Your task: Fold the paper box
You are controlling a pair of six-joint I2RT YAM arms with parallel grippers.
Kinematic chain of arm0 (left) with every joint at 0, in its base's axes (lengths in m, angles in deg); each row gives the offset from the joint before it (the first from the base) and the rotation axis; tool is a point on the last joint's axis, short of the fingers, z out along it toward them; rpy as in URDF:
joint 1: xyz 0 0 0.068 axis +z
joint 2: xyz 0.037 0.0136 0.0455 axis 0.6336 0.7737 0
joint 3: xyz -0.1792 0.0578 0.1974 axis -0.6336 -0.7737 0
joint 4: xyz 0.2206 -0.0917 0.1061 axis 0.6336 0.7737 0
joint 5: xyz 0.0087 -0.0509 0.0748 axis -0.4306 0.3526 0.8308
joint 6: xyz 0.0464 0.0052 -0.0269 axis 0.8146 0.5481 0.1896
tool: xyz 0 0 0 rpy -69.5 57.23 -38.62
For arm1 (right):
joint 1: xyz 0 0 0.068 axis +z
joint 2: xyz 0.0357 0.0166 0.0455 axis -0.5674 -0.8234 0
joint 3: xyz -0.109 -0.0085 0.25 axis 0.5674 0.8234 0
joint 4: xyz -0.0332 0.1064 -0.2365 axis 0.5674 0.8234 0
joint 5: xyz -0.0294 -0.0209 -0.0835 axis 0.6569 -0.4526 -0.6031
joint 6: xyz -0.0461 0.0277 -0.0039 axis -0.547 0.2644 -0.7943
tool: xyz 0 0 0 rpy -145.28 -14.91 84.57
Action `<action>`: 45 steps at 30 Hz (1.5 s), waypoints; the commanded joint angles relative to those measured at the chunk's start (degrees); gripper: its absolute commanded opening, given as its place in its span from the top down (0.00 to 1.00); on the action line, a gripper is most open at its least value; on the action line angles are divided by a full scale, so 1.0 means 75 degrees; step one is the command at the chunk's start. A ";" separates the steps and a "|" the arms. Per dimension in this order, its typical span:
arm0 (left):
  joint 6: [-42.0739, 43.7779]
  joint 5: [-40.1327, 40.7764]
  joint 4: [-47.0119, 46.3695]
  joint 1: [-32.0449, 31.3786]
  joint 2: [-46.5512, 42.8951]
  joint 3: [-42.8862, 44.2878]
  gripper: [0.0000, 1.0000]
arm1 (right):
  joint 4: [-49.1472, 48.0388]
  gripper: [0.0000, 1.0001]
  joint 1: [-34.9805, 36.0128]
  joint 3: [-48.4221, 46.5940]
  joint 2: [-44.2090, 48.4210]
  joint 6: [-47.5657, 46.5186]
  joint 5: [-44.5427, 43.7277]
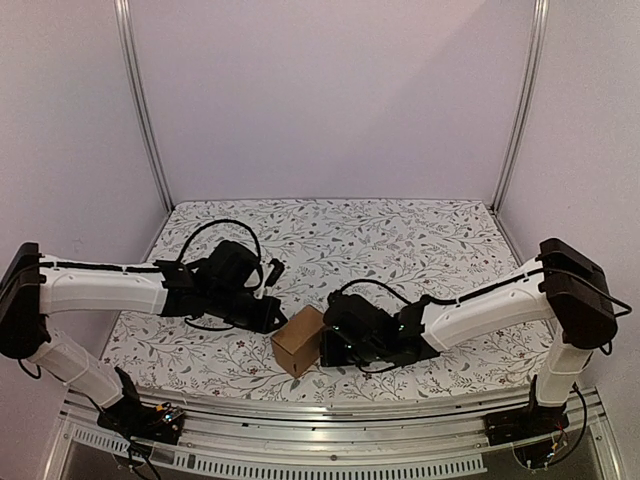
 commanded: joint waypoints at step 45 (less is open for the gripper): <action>-0.0487 -0.0332 -0.0216 0.0136 -0.0578 -0.0368 1.00 | -0.5004 1.00 -0.0905 0.0798 -0.2349 0.0243 0.2019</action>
